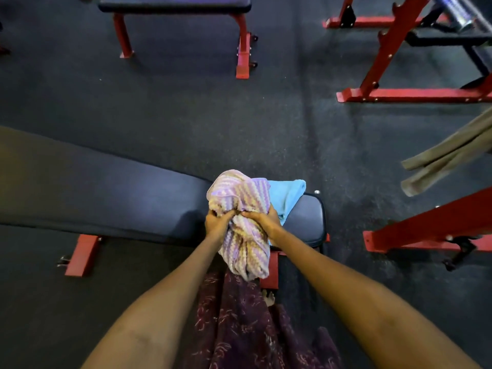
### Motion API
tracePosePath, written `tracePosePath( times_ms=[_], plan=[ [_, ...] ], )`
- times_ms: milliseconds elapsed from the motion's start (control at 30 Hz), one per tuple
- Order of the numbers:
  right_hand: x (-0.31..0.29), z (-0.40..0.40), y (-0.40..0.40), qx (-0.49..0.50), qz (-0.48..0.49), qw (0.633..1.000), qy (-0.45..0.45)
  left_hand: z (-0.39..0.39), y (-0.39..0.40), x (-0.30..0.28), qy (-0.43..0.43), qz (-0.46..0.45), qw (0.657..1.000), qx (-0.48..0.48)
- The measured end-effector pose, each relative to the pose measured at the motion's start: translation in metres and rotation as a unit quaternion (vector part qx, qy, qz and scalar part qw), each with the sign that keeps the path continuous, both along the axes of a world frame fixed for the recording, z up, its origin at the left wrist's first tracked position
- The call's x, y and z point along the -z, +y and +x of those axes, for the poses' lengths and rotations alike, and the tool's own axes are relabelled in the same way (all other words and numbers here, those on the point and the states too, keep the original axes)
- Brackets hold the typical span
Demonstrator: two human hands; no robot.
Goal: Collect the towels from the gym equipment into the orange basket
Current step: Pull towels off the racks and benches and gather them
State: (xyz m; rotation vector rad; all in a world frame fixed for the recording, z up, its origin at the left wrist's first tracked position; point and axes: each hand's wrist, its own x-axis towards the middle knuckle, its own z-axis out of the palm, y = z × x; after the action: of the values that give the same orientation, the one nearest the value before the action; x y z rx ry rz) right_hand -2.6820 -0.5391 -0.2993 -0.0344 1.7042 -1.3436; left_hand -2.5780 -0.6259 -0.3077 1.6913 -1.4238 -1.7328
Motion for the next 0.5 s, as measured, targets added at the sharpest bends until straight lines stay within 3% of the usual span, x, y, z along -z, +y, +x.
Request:
tracePosePath(
  times_ms=[367,433,500],
  plan=[
    [0.071,-0.057,-0.056,0.038,0.012,0.998,-0.051,-0.055,-0.070,0.063,-0.026,0.057,0.996,0.059],
    [0.083,-0.066,-0.058,0.063,0.049,0.996,0.036,-0.059,-0.077,0.072,-0.038,0.052,0.996,0.065],
    [0.100,-0.078,-0.059,0.055,0.169,0.971,0.161,-0.061,-0.085,0.084,-0.056,0.050,0.994,0.079]
  ],
)
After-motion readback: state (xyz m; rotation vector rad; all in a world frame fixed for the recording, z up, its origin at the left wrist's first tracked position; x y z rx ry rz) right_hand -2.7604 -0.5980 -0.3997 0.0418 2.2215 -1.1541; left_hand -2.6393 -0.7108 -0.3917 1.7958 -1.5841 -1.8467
